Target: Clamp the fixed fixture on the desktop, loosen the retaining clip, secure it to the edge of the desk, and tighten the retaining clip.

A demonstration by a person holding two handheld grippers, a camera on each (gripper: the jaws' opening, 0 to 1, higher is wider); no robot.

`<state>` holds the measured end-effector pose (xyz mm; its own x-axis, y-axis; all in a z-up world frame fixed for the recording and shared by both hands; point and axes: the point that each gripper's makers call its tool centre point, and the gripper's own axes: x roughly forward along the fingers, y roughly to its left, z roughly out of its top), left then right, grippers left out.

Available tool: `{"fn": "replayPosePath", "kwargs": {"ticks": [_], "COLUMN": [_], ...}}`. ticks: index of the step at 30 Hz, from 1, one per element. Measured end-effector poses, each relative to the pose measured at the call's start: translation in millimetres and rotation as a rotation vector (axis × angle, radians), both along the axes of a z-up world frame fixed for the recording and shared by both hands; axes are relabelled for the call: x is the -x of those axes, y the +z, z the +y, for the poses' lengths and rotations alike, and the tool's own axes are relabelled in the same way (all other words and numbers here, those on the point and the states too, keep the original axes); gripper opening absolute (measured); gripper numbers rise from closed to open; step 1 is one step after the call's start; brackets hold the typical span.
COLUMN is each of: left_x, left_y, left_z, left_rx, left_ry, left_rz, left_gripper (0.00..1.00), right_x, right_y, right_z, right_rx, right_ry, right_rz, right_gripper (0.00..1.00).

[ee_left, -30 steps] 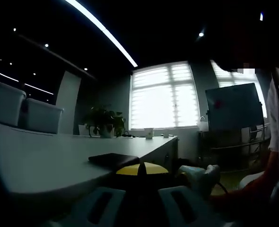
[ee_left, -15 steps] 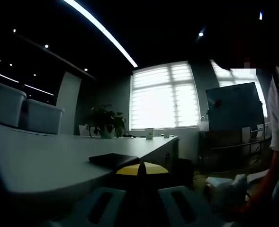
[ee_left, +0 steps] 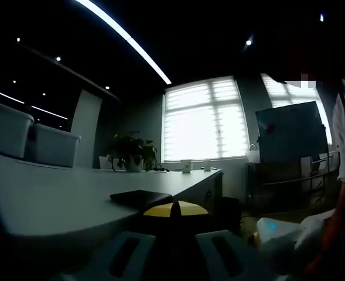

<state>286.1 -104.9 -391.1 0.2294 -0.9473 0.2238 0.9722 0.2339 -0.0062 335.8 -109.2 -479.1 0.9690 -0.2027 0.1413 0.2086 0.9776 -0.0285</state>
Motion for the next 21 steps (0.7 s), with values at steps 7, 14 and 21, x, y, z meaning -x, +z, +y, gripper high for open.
{"fn": "replayPosePath", "kwargs": {"ticks": [7,14,21], "left_x": [-0.9,-0.6,0.0], "left_y": [-0.1,-0.2,-0.5], "left_z": [2.4,3.1,2.8], "left_rx": [0.002,0.006,-0.002], "left_ry": [0.0,-0.008,-0.009], "left_rz": [0.005,0.011,0.009], "left_gripper": [0.01,0.01,0.01], "right_x": [-0.1,0.6,-4.9], "right_y": [5.7,15.6,-2.0], "right_z": [-0.9,-15.3,13.1], "right_rx": [-0.026,0.029,0.036], "right_ry": [0.106,0.318,0.566], "right_rz": [-0.018,-0.049,-0.063], "right_gripper": [0.25,0.24,0.24]}}
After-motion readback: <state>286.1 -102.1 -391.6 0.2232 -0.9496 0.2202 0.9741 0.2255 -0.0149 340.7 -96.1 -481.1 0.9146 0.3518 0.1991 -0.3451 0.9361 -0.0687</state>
